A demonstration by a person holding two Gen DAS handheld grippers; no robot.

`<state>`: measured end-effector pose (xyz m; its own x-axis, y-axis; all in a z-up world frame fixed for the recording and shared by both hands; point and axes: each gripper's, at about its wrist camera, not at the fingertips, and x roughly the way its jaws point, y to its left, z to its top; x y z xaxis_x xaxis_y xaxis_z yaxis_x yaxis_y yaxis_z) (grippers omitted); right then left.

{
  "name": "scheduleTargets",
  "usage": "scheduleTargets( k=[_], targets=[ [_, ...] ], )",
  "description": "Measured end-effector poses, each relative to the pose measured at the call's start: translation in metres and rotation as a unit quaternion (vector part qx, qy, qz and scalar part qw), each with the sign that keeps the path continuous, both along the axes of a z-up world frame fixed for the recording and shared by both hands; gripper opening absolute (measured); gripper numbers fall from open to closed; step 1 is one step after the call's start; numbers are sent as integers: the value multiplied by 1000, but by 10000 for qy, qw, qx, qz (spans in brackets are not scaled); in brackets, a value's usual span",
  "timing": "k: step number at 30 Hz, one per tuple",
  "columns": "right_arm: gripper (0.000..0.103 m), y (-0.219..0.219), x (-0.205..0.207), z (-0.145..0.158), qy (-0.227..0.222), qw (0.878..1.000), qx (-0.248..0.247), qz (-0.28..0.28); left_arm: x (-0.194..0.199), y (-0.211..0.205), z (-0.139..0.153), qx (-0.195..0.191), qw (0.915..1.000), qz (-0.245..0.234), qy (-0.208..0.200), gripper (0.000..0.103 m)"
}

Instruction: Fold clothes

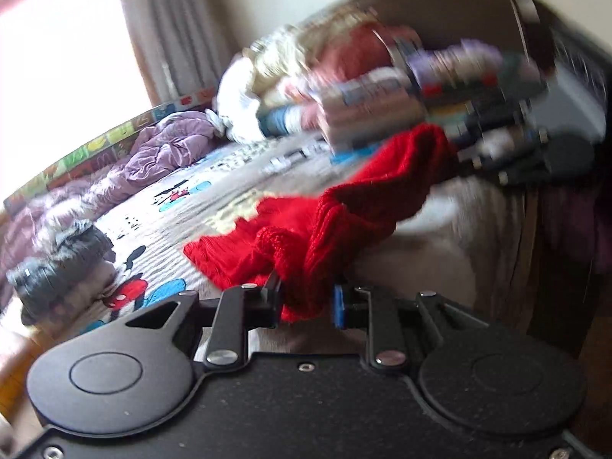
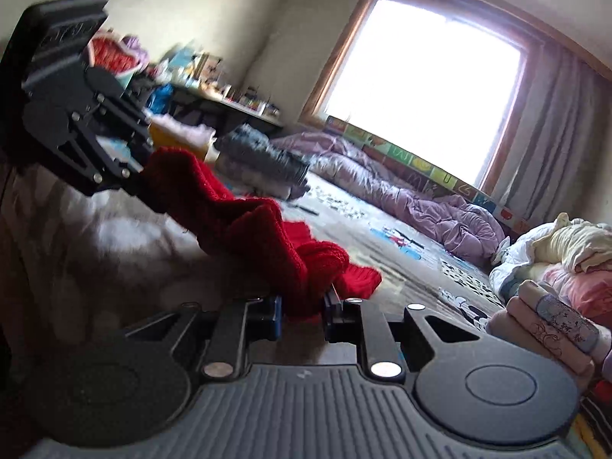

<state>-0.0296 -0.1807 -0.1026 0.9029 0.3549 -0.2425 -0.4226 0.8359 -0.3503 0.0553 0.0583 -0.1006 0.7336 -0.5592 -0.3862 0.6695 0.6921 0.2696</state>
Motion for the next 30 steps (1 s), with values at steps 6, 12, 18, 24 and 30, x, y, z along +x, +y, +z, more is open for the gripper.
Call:
scheduleTargets(
  k=[6, 12, 18, 24, 30],
  targets=[
    [22, -21, 34, 12, 20, 9960, 888, -108, 33, 8, 15, -1132, 9932, 70, 247, 23],
    [22, -40, 75, 17, 148, 9857, 1670, -188, 73, 14, 19, -1805, 9824, 56, 481, 23],
    [22, -58, 124, 18, 315, 9745, 2220, -118, 116, 18, 19, -2335, 9696, 108, 727, 23],
    [22, -68, 174, 15, 577, 9621, 2666, -33, 150, 20, 17, -2796, 9543, 107, 1046, 22],
    [21, -81, 220, 8, 957, 9420, 3215, 75, 185, 30, 9, -3325, 9322, 94, 1425, 22]
  ],
)
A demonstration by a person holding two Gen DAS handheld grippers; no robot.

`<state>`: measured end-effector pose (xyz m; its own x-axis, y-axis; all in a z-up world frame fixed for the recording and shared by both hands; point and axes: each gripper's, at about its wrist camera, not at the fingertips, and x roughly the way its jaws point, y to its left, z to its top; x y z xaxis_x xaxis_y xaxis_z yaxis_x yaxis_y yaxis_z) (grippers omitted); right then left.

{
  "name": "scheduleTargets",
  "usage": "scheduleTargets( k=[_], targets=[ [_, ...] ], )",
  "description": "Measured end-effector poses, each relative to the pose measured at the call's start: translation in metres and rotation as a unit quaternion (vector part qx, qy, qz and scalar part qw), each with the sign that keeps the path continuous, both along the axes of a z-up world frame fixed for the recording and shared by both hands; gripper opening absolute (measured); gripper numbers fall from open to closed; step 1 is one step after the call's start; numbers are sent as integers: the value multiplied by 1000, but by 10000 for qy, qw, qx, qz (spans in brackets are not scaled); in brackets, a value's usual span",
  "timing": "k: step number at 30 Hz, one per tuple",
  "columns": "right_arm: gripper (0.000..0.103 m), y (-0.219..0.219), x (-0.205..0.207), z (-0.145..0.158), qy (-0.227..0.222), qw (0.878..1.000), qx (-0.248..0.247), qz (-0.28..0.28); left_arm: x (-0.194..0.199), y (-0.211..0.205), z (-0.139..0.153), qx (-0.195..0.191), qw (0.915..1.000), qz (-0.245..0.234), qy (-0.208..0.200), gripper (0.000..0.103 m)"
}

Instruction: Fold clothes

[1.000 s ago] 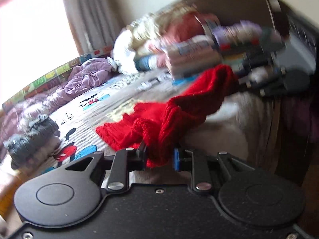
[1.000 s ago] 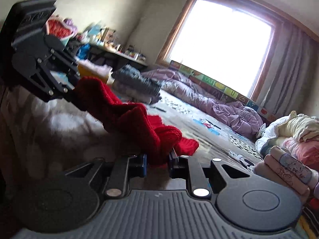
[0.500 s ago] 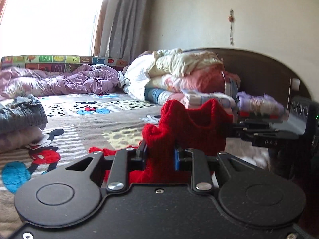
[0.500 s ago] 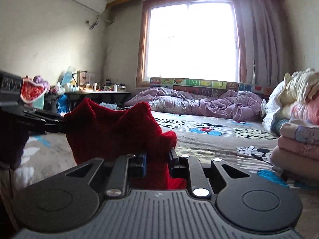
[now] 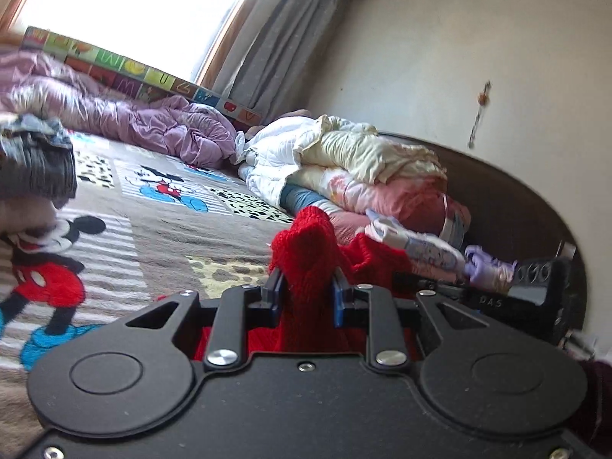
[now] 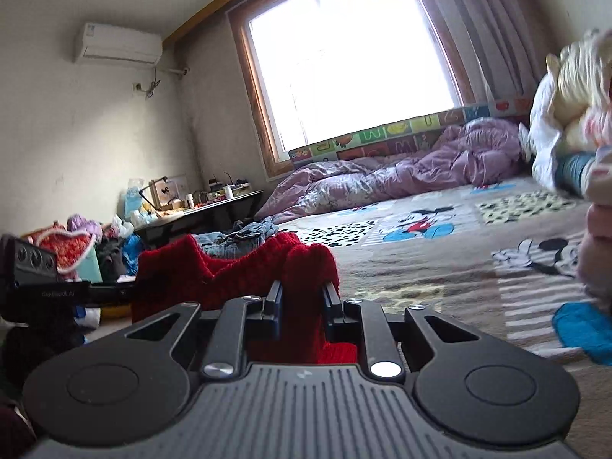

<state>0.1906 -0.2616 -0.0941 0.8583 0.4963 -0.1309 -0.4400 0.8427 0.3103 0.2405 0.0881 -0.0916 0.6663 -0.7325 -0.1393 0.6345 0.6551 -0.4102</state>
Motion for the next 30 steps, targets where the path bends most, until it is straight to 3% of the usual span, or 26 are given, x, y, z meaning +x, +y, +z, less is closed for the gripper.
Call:
scheduleTargets(
  k=[10, 21, 25, 29, 30],
  targets=[
    [21, -11, 62, -15, 496, 9955, 805, -19, 54, 8, -14, -541, 9975, -41, 456, 22],
    [21, -14, 111, -48, 1346, 9831, 1238, -48, 101, 10, -50, -477, 9878, 203, 1467, 22],
    [21, -17, 123, -61, 1660, 9762, 1393, -62, 103, 11, -53, -529, 9853, 235, 1608, 22],
    [21, -16, 126, -67, 1815, 9735, 1385, -116, 106, 6, -55, -326, 9844, 342, 1693, 22],
    [22, -15, 126, -68, 1830, 9734, 1375, -134, 105, 3, -54, -242, 9846, 398, 1684, 28]
  ],
)
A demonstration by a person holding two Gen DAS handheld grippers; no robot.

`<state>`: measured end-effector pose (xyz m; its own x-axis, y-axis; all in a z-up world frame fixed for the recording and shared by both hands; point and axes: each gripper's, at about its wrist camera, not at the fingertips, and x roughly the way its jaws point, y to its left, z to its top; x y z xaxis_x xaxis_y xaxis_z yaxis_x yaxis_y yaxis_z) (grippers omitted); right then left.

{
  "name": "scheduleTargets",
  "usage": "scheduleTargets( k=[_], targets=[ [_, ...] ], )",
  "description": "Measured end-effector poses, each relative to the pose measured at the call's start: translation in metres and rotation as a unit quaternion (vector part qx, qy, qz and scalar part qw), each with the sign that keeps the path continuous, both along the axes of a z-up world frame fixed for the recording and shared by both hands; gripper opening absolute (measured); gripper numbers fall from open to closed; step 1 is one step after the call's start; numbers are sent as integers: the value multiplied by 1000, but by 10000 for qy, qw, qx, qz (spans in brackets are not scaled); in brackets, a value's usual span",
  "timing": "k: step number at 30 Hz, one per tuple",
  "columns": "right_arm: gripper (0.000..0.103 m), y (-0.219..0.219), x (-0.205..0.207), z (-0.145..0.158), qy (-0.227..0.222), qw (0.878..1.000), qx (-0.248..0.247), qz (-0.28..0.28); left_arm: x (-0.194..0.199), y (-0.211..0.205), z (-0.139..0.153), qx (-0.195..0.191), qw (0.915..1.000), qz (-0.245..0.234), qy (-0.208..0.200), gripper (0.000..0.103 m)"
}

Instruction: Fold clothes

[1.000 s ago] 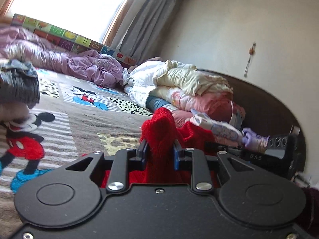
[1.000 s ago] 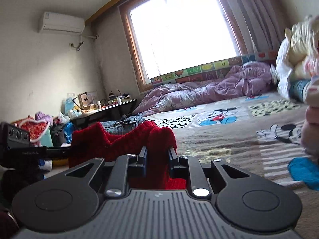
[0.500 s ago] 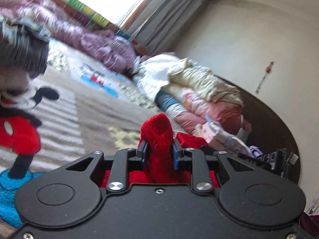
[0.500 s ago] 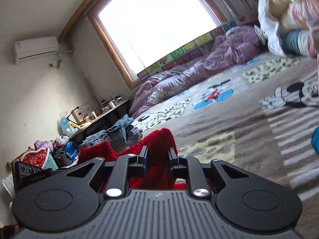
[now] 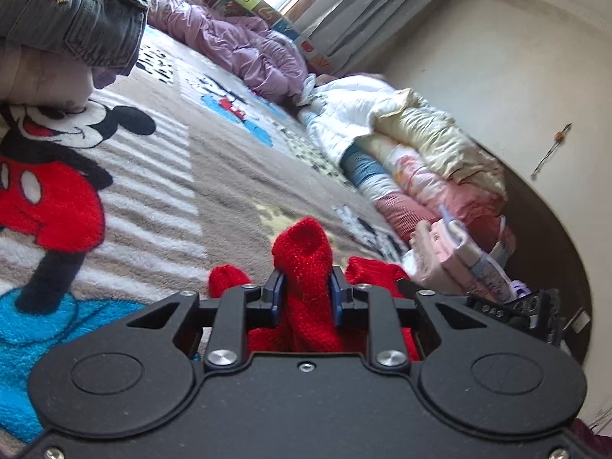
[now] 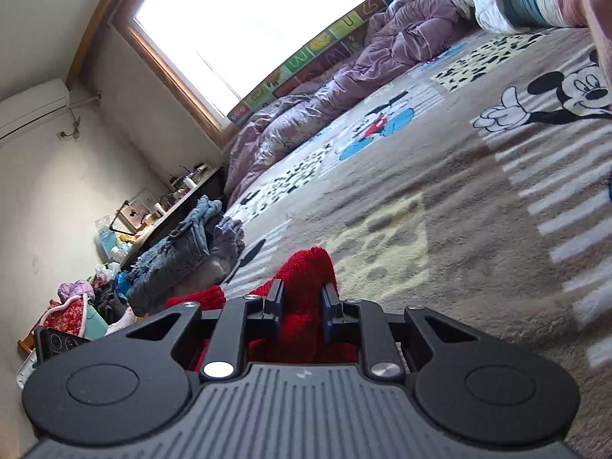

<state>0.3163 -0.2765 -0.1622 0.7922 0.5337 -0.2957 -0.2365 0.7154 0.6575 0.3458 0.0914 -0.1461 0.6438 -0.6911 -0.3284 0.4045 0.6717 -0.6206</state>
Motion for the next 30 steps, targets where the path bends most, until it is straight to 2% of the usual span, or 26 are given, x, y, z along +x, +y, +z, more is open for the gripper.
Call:
scheduleTargets(
  k=[1, 3, 5, 7, 10, 13, 16, 19, 21, 24, 26, 28, 30],
  targets=[
    [24, -1, -1, 1, -10, 10000, -4, -51, -1, -1, 2, 84, 9999, 40, -42, 38],
    [38, -4, -7, 5, -97, 9997, -28, -202, -5, 1, 6, 114, 9998, 105, -161, 49],
    [39, -7, -17, 13, -276, 9989, -108, -373, -14, 5, 16, 229, 9987, 196, -419, 50],
    [39, -5, -32, 25, -614, 9957, -518, -468, -24, 7, 28, 440, 9960, 261, -727, 50],
    [39, 0, -56, 45, -1139, 9847, -1175, -602, -48, 3, 46, 647, 9893, 67, -1305, 50],
    [40, 16, -78, 59, -1690, 9681, -1837, -200, -70, -10, 52, 913, 9801, -372, -1725, 50],
    [41, 37, -94, 63, -2004, 9500, -2365, 373, -80, -25, 45, 1243, 9730, -703, -1812, 50],
    [41, 56, -100, 57, -2050, 9351, -2790, 761, -81, -34, 36, 1466, 9679, -876, -1846, 50],
    [41, 62, -100, 51, -2014, 9303, -2917, 945, -77, -38, 31, 1602, 9657, -933, -1819, 50],
    [44, 62, -95, 46, -1866, 9325, -2904, 1062, -70, -46, 19, 1965, 9595, -1030, -1734, 50],
    [48, 60, -90, 41, -1677, 9351, -2908, 1138, -70, -52, 13, 2200, 9524, -1103, -1797, 50],
    [49, 61, -87, 33, -1607, 9315, -3021, 1236, -70, -56, 10, 2413, 9458, -1117, -1862, 51],
    [50, 62, -84, 27, -1572, 9335, -2977, 1233, -67, -56, 4, 2436, 9472, -1060, -1797, 54]
  ],
)
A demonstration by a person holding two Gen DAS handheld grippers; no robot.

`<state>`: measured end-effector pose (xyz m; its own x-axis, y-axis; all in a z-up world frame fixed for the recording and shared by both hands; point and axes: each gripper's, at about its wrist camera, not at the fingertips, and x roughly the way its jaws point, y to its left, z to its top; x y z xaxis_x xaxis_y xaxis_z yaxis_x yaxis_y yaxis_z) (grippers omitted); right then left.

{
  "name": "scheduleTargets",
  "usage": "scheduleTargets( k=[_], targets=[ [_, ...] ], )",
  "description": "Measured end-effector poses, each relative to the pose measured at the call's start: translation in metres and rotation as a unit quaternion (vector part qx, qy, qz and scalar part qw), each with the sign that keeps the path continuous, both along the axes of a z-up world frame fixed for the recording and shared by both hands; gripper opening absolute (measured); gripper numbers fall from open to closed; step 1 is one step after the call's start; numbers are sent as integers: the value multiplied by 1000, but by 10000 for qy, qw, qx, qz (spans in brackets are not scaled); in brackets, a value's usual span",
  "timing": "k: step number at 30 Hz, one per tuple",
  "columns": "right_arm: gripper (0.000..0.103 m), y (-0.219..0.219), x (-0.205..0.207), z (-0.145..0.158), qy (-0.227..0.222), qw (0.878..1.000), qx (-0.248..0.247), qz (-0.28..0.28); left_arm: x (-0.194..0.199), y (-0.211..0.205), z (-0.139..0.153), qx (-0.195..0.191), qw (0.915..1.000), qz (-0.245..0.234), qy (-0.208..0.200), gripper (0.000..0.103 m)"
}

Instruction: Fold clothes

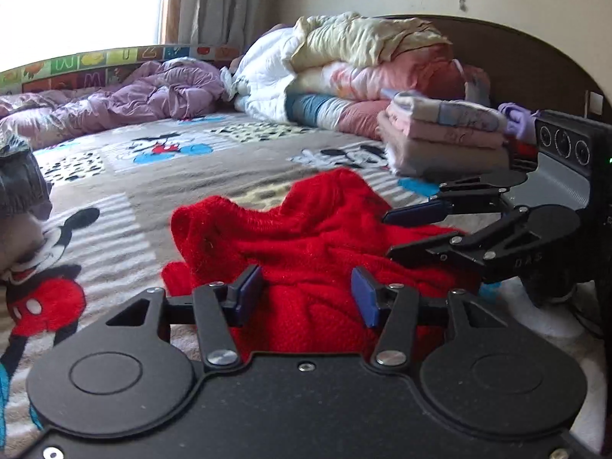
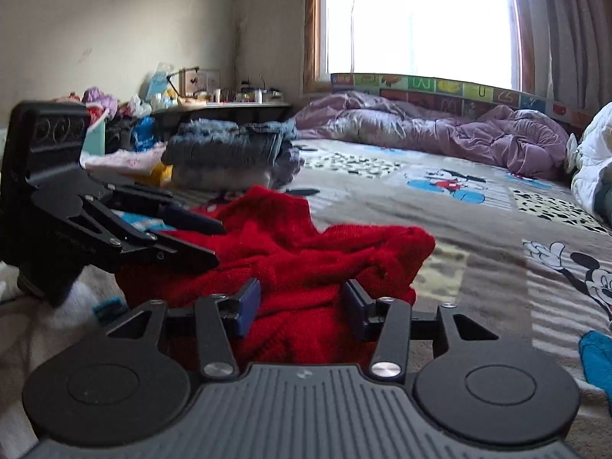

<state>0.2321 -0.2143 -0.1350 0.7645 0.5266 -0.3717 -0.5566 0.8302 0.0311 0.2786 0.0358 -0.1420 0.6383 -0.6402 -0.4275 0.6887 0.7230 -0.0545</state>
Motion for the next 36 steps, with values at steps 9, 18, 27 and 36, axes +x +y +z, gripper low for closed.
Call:
scheduleTargets(
  k=[9, 18, 27, 36],
  targets=[
    [52, 1, 4, 2, 112, 9999, -38, 88, -10, -1, -3, 81, 9997, 230, -64, 55],
    [53, -10, 9, 29, -372, 9993, -73, -13, -8, -11, 28, 175, 9978, 135, -621, 54],
    [55, -3, 45, 14, -184, 9998, -105, 24, 23, -10, -1, 299, 9976, 480, -391, 62],
    [59, -20, 73, -6, 666, 9962, 554, 17, 40, 1, -10, -109, 9976, 633, 243, 66]
  ],
)
